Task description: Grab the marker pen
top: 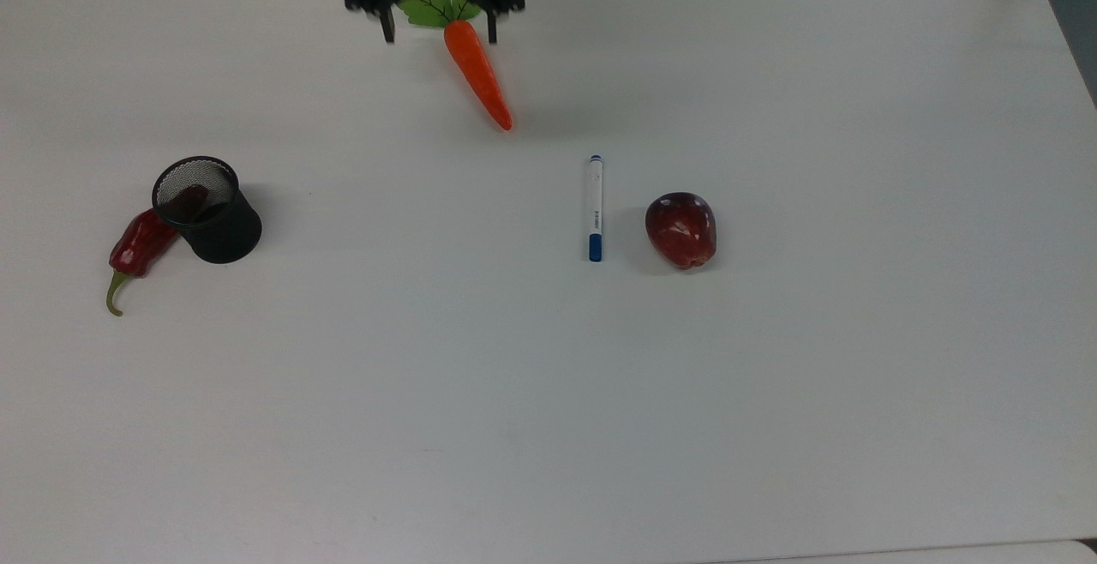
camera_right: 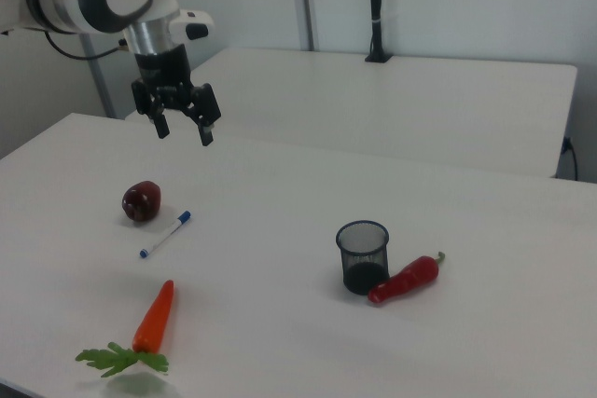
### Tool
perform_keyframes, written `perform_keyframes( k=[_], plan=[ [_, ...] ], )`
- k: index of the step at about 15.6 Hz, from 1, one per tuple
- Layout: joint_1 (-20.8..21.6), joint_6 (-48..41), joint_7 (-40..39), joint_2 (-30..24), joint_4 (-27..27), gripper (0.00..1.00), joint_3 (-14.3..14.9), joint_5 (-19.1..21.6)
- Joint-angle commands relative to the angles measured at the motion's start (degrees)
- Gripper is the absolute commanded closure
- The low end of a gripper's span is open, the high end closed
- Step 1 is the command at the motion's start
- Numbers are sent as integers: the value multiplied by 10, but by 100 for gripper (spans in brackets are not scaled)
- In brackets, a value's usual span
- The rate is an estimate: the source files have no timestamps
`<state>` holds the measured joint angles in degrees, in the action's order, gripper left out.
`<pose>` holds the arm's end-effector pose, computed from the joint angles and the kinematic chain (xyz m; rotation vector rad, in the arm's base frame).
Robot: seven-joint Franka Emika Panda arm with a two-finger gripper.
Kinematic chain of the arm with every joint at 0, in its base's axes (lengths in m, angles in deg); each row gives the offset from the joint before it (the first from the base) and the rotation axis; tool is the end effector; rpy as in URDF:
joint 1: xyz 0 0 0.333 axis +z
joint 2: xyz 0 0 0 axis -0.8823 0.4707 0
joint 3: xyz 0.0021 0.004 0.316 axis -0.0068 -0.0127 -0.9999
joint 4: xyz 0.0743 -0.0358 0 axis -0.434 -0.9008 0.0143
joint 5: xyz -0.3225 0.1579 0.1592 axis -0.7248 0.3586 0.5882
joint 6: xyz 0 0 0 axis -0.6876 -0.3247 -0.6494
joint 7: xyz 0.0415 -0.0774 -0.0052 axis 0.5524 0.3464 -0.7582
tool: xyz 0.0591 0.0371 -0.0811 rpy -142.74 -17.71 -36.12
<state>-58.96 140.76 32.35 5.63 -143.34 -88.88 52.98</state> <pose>0.5966 0.0407 0.5760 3.1164 0.1354 0.0339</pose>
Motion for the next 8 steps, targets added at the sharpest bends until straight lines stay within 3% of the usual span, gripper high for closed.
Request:
perform_keyframes(
  k=[1, 8],
  plan=[
    [-9, -32, 5, -45, -21, 0, 2, -9],
    [-15, -45, 2, -54, -20, 0, 2, -31]
  ],
)
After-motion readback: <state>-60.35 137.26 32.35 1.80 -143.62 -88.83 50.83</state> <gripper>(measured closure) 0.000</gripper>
